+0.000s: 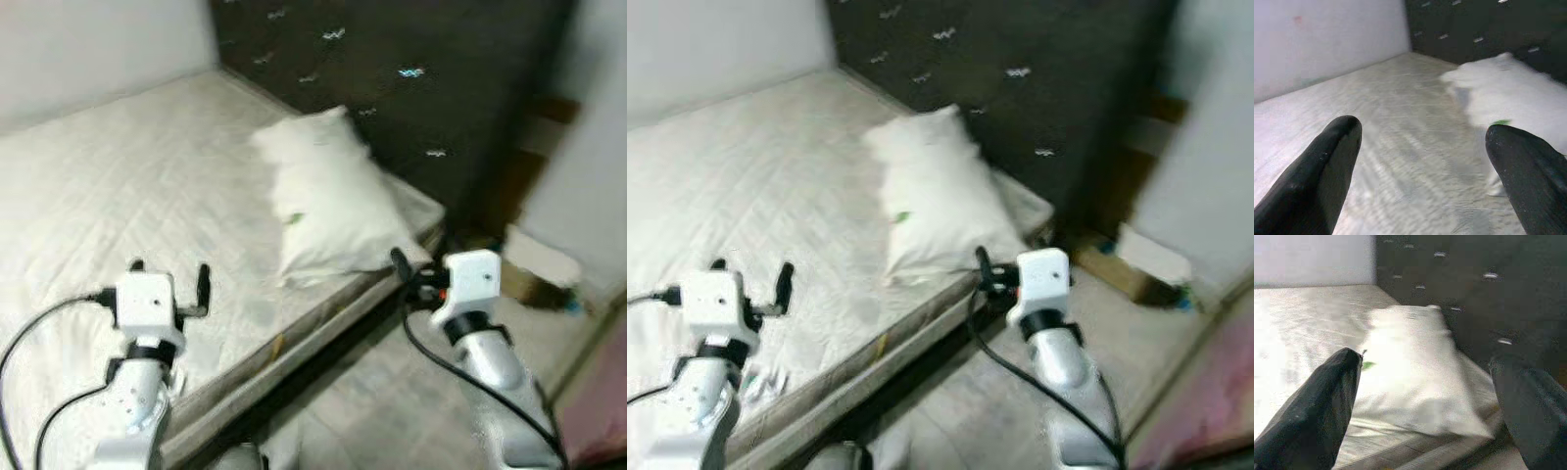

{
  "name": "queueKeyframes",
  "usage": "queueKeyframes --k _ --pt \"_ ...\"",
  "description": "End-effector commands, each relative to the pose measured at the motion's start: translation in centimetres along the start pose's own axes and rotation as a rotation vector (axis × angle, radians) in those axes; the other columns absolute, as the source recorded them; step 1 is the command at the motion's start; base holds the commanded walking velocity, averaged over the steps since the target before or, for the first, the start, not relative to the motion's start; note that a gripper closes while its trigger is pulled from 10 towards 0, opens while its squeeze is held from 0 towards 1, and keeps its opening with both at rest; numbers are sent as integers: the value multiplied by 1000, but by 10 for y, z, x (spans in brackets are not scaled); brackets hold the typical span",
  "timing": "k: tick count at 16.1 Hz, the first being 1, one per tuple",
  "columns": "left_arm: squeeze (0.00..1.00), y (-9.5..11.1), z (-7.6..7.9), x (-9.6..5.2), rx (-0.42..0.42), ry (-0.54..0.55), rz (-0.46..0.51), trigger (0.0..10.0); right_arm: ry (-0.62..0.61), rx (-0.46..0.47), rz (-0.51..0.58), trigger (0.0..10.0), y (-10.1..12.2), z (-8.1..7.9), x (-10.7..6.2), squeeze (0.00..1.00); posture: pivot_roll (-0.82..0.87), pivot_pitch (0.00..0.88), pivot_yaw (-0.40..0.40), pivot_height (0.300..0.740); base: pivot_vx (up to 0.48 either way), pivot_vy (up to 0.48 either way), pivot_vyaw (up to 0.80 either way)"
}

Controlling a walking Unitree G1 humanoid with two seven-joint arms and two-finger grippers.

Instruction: Clean up the room

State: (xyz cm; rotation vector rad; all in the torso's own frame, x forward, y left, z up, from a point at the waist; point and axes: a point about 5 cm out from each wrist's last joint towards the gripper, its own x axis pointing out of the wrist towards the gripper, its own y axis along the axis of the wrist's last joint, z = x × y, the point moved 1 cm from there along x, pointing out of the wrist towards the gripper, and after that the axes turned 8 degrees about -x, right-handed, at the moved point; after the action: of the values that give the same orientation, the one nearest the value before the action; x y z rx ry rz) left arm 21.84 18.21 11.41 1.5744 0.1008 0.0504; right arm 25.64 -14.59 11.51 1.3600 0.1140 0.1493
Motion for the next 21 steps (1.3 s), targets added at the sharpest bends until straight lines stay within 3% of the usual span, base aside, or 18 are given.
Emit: queueKeyframes --k 1,14,21 --pt "0 -1 -2 1 -2 12 -7 10000 8 0 -5 10000 -2 -1 0 0 12 36 -31 740 0 0 800" --pt "0 -2 -2 7 -7 10 -14 10000 36 -2 3 10000 -3 -5 5 0 14 26 -30 740 0 0 800" --pt "0 -9 -1 8 -55 11 -17 10000 -18 69 -18 10000 -10 -3 6 0 16 32 -32 740 0 0 800"
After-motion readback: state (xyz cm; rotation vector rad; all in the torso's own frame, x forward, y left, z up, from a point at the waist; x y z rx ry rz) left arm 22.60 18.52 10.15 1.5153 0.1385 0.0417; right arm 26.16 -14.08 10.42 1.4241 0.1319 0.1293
